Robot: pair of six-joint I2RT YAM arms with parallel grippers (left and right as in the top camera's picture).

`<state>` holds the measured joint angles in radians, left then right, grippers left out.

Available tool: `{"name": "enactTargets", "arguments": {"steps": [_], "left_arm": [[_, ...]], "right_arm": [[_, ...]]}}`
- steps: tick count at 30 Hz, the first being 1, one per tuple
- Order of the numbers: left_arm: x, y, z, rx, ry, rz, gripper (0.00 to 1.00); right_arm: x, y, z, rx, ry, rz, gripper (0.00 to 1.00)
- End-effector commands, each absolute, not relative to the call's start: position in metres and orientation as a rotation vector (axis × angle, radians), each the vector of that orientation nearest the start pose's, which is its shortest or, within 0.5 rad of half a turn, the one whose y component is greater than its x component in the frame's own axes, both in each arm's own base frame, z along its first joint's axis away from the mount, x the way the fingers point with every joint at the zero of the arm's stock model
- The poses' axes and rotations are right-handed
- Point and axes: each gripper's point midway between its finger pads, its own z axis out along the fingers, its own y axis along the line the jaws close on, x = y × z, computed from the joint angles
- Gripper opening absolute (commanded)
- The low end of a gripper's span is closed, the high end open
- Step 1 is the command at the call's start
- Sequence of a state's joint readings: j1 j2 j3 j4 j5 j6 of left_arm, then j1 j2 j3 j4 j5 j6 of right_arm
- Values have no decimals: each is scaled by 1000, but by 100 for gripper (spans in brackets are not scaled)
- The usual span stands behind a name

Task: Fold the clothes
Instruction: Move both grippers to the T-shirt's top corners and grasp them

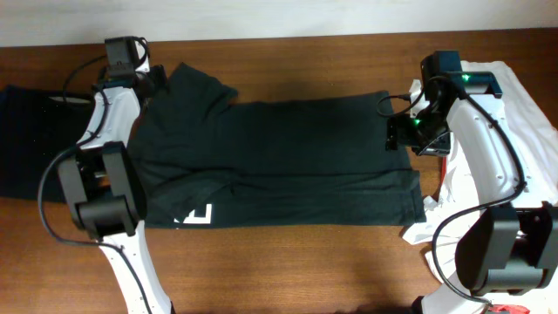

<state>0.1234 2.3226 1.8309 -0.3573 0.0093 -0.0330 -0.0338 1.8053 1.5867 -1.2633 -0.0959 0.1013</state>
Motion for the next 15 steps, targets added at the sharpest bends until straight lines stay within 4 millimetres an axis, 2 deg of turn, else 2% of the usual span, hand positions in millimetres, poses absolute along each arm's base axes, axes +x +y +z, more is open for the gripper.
{"name": "enactTargets", "arguments": {"steps": [1, 5, 8, 9, 12, 13, 15], "left_arm": [[620, 75, 30, -136, 2383, 47, 60], [626, 71, -5, -124, 2388, 22, 61], [619, 60, -23, -101, 2434, -54, 60], [615, 58, -26, -101, 2456, -60, 58], [597, 45, -39, -88, 2546, -131, 44], [588, 44, -45, -93, 2588, -142, 36], [579, 43, -50, -99, 2632, -148, 33]], "right_arm": [[352, 5, 133, 210, 3059, 166, 74], [351, 4, 133, 210, 3063, 165, 75], [357, 4, 134, 206, 3038, 164, 75], [361, 4, 134, 204, 3023, 164, 75], [378, 3, 135, 195, 2957, 164, 79], [386, 3, 137, 190, 2923, 163, 79], [399, 3, 138, 183, 2876, 163, 80]]}}
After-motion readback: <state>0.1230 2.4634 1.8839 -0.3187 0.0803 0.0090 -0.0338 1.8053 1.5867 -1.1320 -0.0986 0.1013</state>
